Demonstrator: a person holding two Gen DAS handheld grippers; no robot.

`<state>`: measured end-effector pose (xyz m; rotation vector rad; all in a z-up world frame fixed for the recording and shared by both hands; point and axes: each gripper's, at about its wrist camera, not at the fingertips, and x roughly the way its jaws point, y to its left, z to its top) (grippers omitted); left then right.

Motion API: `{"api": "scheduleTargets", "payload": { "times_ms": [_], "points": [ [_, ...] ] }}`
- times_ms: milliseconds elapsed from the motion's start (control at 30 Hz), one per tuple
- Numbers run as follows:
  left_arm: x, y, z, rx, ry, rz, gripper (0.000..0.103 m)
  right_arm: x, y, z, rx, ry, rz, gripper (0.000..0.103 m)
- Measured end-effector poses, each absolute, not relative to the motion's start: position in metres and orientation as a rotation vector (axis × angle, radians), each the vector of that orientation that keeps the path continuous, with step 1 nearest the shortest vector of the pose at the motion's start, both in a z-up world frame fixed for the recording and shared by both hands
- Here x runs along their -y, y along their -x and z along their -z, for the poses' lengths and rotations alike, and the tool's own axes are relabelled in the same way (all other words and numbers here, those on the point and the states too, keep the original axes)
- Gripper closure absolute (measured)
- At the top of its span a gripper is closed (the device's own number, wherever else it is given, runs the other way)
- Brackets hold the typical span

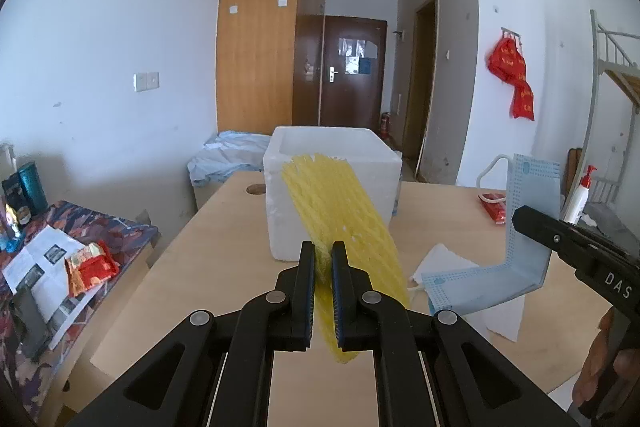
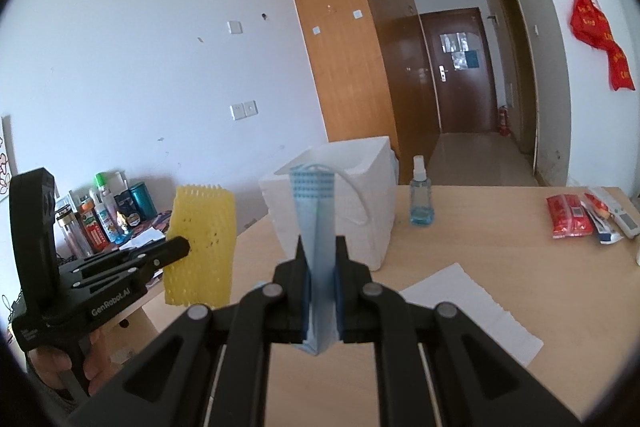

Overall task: Organize soft objects
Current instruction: 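Carry the yellow net with the left gripper and the blue mask with the right gripper over the foam box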

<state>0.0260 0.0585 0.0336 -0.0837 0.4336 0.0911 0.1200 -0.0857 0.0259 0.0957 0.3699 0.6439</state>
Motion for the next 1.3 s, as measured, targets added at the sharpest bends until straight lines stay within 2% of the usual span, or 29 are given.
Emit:
{"api": "scheduleTargets", "payload": {
  "times_ms": [367,1000,1300],
  "points": [
    [-0.058,-0.034,-0.040,-0.425,0.076,-0.092,0.095,0.081,-0.131,-0.028,-0.372,-0.099,-0.634,0.090],
    [-0.077,-0.094,-0.095,-0.373,0.074,-0.085,0.095,0.055,-0.170,-0.087,-0.281,-0.037,-0.616,0.090],
    [-0.082,-0.110,-0.099,-0.375,0.060,-0.088,0.095,0.049,-0.185,-0.088,-0.284,-0.022,-0.625,0.090]
  ]
}}
